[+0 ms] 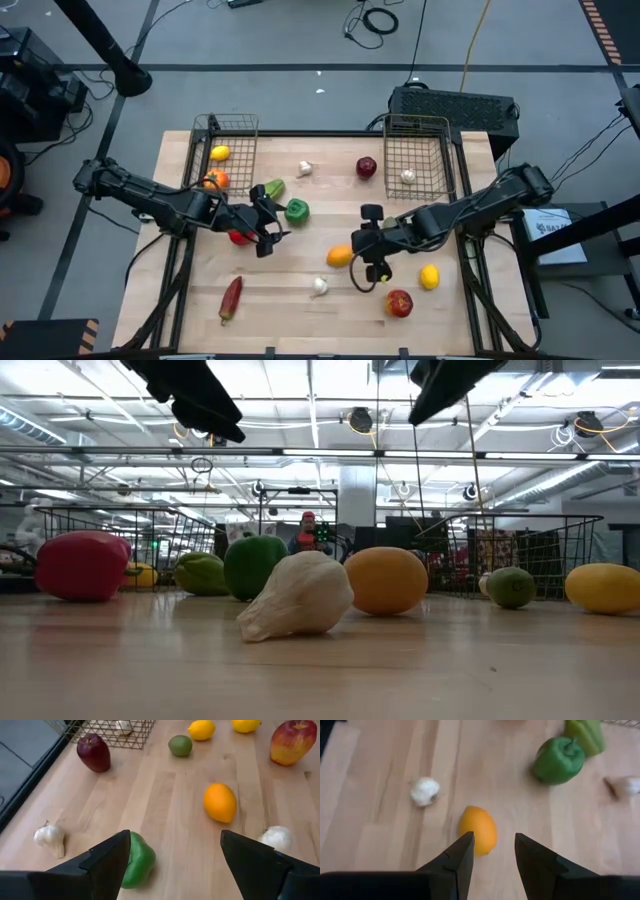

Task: Sort produce into baskets
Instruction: Put the bottom garlic into the right wire basket

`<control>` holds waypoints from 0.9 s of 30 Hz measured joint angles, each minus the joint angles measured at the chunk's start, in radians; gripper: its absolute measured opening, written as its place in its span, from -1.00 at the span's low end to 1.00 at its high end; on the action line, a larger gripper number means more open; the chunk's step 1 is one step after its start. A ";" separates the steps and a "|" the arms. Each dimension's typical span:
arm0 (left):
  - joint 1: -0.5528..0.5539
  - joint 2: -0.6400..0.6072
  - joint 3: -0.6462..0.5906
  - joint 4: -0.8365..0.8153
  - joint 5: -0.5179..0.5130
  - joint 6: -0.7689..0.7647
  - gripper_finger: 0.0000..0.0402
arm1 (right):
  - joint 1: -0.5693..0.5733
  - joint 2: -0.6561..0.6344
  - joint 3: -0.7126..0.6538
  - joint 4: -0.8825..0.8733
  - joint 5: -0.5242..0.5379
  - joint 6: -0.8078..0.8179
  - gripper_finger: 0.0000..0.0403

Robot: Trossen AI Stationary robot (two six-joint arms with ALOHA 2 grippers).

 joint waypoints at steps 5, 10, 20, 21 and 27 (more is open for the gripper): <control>0.007 0.000 0.000 0.001 -0.001 0.092 0.56 | -0.005 0.007 0.000 0.007 0.016 -0.062 -0.33; 0.010 0.000 0.000 -0.007 -0.004 0.099 0.56 | -0.034 0.009 0.000 0.081 0.032 -0.102 -0.33; 0.008 0.000 0.000 -0.013 -0.004 0.090 0.56 | -0.111 0.010 -0.047 0.205 0.184 -0.144 -0.33; 0.008 0.000 0.000 -0.006 -0.004 0.101 0.56 | -0.119 0.010 -0.054 0.216 0.201 -0.144 -0.33; 0.008 0.000 0.001 0.036 0.002 0.135 0.56 | -0.141 0.010 -0.091 0.232 0.169 -0.143 -0.33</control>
